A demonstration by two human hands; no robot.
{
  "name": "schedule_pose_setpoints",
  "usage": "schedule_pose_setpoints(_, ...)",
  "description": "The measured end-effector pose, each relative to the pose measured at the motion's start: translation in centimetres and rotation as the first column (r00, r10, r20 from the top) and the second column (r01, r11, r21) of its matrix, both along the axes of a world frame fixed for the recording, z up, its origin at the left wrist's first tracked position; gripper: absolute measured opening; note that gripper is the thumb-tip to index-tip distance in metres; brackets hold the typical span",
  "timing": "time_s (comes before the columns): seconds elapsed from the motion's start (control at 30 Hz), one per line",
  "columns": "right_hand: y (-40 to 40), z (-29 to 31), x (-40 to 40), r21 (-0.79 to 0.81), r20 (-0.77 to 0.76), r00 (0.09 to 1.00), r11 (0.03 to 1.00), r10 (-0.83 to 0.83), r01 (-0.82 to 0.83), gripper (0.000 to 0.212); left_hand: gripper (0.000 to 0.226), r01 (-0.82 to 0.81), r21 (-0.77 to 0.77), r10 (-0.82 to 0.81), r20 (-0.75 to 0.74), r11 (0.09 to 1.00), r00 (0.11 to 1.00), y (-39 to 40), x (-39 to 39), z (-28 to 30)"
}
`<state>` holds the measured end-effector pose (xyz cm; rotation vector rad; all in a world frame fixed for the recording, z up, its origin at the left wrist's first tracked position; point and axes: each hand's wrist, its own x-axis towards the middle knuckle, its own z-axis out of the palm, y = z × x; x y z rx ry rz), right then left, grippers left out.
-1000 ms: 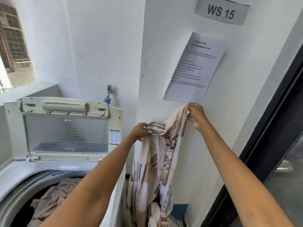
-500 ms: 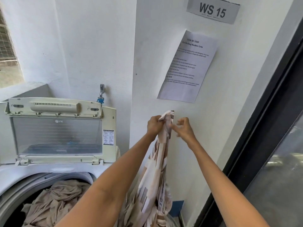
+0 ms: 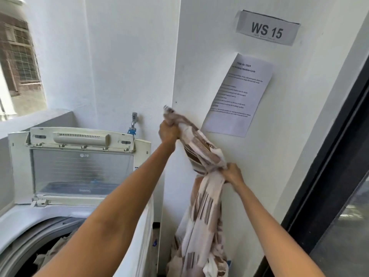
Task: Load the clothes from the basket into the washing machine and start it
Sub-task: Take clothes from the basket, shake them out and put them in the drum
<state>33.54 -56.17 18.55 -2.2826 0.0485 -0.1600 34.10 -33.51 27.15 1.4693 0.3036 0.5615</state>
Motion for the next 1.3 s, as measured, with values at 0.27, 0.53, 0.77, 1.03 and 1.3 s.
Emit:
schedule_pose_setpoints(0.27,1.9,17.3,-0.1,0.593,0.270,0.956,0.762,0.117,-0.261,0.031,0.059,0.504,-0.003,-0.504,0.017,0.864,0.864,-1.0,-1.6,-3.2)
schedule_pose_setpoints(0.53,2.3,11.8,-0.3,0.586,0.027,0.888,0.712,0.458,-0.385,0.029,0.055,0.666,0.134,-0.673,0.008,0.734,0.740,-6.9,-2.2,-5.1)
schedule_pose_setpoints(0.77,0.0,4.0,-1.6,0.586,0.023,0.981,0.793,0.192,-0.169,0.039,0.041,0.347,0.199,-0.337,-0.081,0.917,0.938,-8.4,-3.0,-7.3)
schedule_pose_setpoints(1.03,-1.8,-3.9,-3.7,0.236,-0.245,0.912,0.933,0.328,-0.272,0.056,0.021,0.194,-0.178,-0.182,0.082,0.965,0.980,-7.4,-1.5,-3.6)
schedule_pose_setpoints(1.3,-1.8,2.7,-0.2,0.429,0.232,0.972,0.900,-0.024,-0.080,0.026,0.054,0.234,0.004,-0.233,-0.091,0.972,0.968,-3.7,-1.3,-3.3)
